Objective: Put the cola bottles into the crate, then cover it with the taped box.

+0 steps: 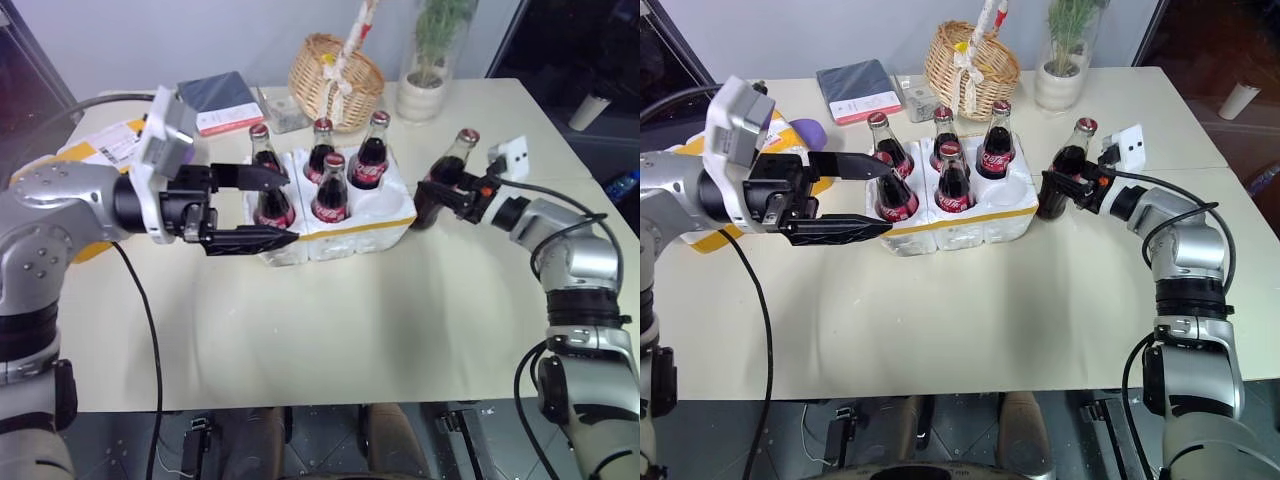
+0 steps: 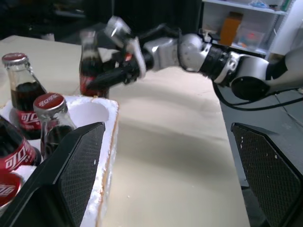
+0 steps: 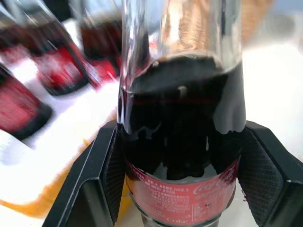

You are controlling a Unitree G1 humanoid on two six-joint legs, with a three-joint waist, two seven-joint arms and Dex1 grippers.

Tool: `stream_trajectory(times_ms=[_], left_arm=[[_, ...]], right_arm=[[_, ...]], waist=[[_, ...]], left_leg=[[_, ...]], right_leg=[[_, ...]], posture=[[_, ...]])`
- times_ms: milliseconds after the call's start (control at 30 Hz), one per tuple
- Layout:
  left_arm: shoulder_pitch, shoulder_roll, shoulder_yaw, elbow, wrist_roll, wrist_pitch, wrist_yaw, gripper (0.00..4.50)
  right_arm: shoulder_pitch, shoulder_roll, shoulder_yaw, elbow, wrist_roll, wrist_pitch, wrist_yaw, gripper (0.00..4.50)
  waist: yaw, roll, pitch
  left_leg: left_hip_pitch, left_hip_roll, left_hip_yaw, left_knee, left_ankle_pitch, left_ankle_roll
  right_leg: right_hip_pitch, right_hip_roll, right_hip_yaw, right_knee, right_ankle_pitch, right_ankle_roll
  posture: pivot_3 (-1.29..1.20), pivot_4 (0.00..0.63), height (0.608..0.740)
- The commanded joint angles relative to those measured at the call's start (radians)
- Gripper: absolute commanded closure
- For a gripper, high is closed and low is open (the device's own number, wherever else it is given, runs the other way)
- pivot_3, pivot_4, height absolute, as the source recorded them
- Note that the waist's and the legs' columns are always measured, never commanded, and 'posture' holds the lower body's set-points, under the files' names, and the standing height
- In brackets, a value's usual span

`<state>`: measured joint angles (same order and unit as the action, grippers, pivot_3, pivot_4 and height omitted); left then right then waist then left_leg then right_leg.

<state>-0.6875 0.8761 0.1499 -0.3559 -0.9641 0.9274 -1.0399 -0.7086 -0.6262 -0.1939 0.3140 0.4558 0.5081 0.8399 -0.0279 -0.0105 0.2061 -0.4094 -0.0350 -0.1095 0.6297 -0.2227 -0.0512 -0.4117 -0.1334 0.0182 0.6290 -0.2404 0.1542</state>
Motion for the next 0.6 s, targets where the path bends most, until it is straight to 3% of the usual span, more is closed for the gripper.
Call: stream_trajectory(times_ms=[33, 200, 600], left_arm=[[0.018, 0.028, 0.045, -0.006, 0.006, -0.019, 0.007, 0.00], [0.034, 0.035, 0.041, -0.007, 0.022, -0.038, 0.008, 0.00], [0.045, 0.025, 0.045, -0.012, 0.032, -0.063, 0.023, 0.00]], right_arm=[[-0.103, -0.052, -0.121, -0.200, 0.150, 0.075, -0.001, 1.91], [-0.141, -0.033, -0.109, -0.310, 0.249, 0.191, -0.008, 1.91], [-0.090, 0.064, 0.092, -0.212, 0.071, 0.071, -0.010, 1.91]], waist=[[-0.001, 0.001, 0.001], [-0.014, 0.001, 0.001], [-0.015, 0.000, 0.000]], left_leg=[[0.000, 0.000, 0.000, 0.000, 0.000, 0.000], [0.000, 0.000, 0.000, -0.001, 0.000, 0.000], [0.000, 0.000, 0.000, 0.000, 0.000, 0.000]], right_leg=[[0.000, 0.000, 0.000, 0.000, 0.000, 0.000], [0.000, 0.000, 0.000, 0.000, 0.000, 0.000], [0.000, 0.000, 0.000, 0.000, 0.000, 0.000]], posture=[[0.00, 0.150, 0.736], [0.00, 0.150, 0.736], [0.00, 0.150, 0.736]])
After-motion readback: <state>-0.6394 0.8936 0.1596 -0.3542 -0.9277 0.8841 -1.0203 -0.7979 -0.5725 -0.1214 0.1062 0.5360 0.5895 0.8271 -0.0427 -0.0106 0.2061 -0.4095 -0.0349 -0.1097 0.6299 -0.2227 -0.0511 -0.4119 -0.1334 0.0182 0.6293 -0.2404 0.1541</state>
